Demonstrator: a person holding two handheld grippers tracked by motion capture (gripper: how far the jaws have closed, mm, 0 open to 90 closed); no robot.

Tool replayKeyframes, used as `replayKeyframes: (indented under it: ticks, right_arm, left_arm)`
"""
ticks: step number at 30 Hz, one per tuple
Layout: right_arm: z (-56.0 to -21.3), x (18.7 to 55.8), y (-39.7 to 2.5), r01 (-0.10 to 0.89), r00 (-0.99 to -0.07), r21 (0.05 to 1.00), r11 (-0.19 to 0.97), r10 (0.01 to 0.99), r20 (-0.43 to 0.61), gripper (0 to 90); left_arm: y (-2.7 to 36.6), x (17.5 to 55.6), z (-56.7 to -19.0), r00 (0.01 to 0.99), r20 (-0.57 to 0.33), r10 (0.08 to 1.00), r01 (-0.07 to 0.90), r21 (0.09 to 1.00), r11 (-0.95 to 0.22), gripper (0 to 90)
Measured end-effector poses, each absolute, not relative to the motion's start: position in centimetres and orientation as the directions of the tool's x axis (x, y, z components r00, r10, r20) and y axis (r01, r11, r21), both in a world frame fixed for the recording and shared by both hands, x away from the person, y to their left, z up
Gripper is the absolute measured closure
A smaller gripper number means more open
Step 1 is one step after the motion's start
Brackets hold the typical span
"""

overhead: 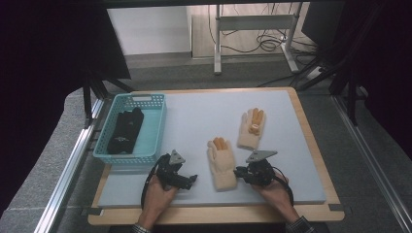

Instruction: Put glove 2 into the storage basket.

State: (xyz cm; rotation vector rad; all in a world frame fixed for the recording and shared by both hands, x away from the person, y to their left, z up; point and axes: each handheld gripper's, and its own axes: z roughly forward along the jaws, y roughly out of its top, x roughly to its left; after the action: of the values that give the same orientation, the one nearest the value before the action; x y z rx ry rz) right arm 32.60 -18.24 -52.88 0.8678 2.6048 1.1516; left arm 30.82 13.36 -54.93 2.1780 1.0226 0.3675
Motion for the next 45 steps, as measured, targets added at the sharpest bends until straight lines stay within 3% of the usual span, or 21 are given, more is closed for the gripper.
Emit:
replayKeyframes:
  ticks: [8, 16, 33, 45]
  right_arm:
    - [-52.8, 32.2, -16.2, 0.406, -0.839, 0.713, 0.572, 0.542, 0.043, 71.9]
    - [-52.2, 33.6, -18.1, 0.428, -0.790, 0.727, 0.537, 0.613, 0.012, 59.3]
    - [-50.5, 40.8, -23.1, 0.476, -0.638, 0.778, 0.410, 0.770, -0.015, 44.8]
    - [-51.1, 45.8, -22.6, 0.499, -0.589, 0.779, 0.380, 0.808, -0.017, 33.1]
  left_arm:
    - [13.3, 30.8, -54.9, 0.649, -0.036, 0.760, 0.564, 0.694, -0.448, 1.1]
    - [13.4, 30.8, -54.9, 0.649, -0.036, 0.760, 0.564, 0.694, -0.448, 1.1]
    - [13.4, 30.8, -54.9, 0.649, -0.037, 0.760, 0.564, 0.693, -0.448, 1.1]
    - [13.3, 30.8, -54.9, 0.648, -0.038, 0.761, 0.564, 0.695, -0.446, 1.1]
